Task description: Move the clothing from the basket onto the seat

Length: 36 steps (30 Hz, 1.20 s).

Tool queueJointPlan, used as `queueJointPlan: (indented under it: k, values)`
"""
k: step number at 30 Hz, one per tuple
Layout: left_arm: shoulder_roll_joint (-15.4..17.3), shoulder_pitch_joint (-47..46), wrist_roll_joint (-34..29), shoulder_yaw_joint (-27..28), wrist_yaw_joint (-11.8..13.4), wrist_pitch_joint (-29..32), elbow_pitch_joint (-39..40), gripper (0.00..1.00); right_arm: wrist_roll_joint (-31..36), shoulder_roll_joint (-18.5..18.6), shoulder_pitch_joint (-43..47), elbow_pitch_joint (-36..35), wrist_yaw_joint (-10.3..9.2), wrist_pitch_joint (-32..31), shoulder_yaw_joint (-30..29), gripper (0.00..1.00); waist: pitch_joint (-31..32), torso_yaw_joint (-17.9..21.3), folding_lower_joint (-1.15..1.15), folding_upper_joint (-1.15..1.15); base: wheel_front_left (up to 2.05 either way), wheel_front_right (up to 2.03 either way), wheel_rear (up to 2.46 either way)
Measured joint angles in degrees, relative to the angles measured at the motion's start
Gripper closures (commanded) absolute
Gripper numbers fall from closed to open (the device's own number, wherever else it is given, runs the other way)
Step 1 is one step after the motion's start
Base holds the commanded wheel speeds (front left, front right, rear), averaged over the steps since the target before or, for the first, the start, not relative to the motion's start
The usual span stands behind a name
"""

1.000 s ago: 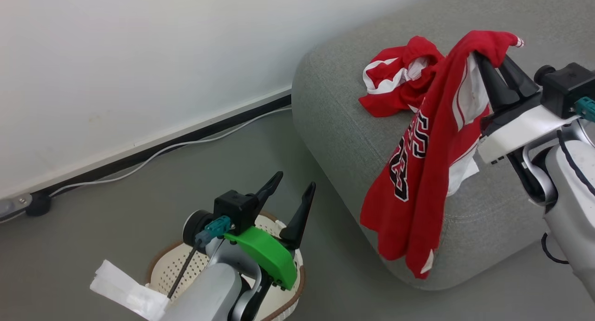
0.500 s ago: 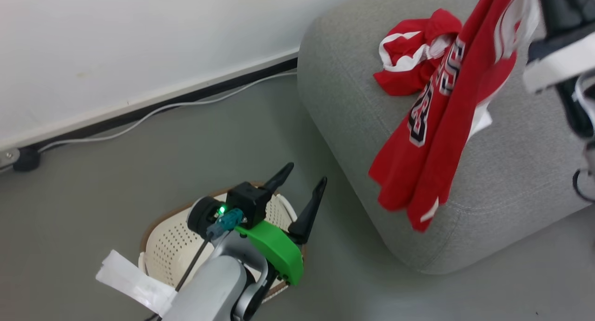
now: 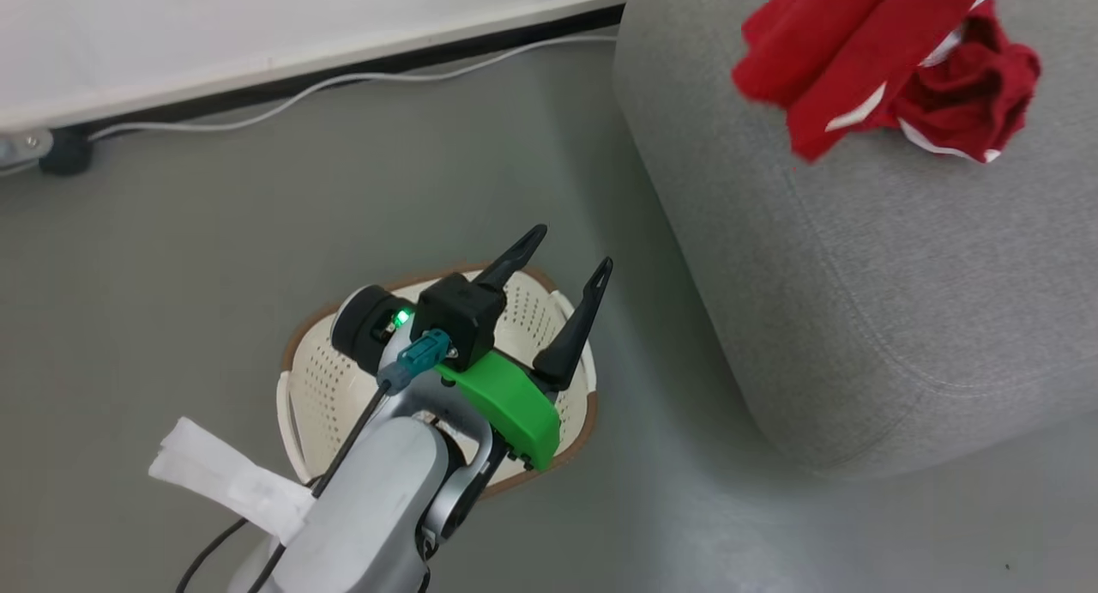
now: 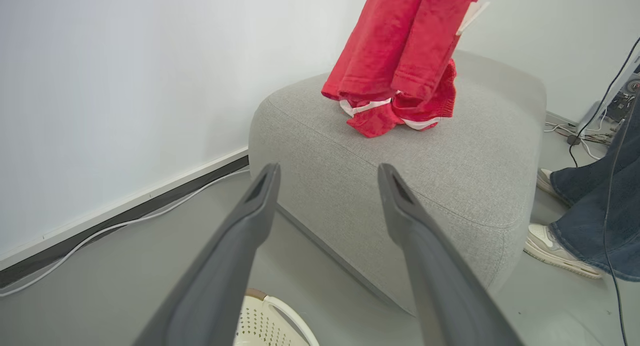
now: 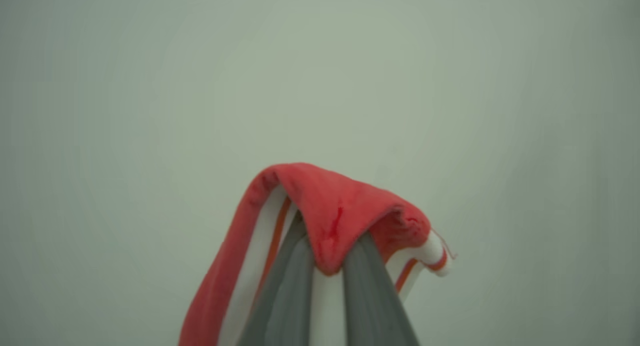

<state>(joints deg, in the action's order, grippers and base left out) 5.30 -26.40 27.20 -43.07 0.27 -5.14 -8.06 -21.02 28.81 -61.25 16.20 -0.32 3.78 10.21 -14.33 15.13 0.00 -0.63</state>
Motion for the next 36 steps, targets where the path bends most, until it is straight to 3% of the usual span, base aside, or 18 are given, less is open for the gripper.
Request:
queueJointPlan:
  k: [7,16,23,36]
  values:
    - [0.7,-2.3,-0.8,0.1,0.3,1.1,2.8,0.00,1.5,5.4,-8.0,2.3,-0.86,-2.9,-2.2,1.00,-4.6,-3.0,0.00,0.00,0.00,0.00,0.00]
    - [1.9,-5.8,-3.5,0.9,1.3,2.3,5.7,0.00,3.1,7.5,-10.9,7.8,-2.41,-3.4,-3.5,1.00,-10.9,-4.7,0.00,0.00,0.00,0.00,0.00]
    - [3.1,-6.4,-4.1,0.5,1.3,3.8,6.5,0.00,2.9,7.5,-8.6,14.2,-4.91,-0.8,-7.2,1.00,-14.5,-3.9,0.01,0.00,0.00,0.00,0.00]
    - [3.8,-6.6,-4.2,-0.2,1.2,5.6,6.9,0.00,-0.7,-2.6,9.9,28.9,-5.59,4.4,-7.7,1.00,-17.3,-1.1,0.00,0.00,0.00,0.00,0.00]
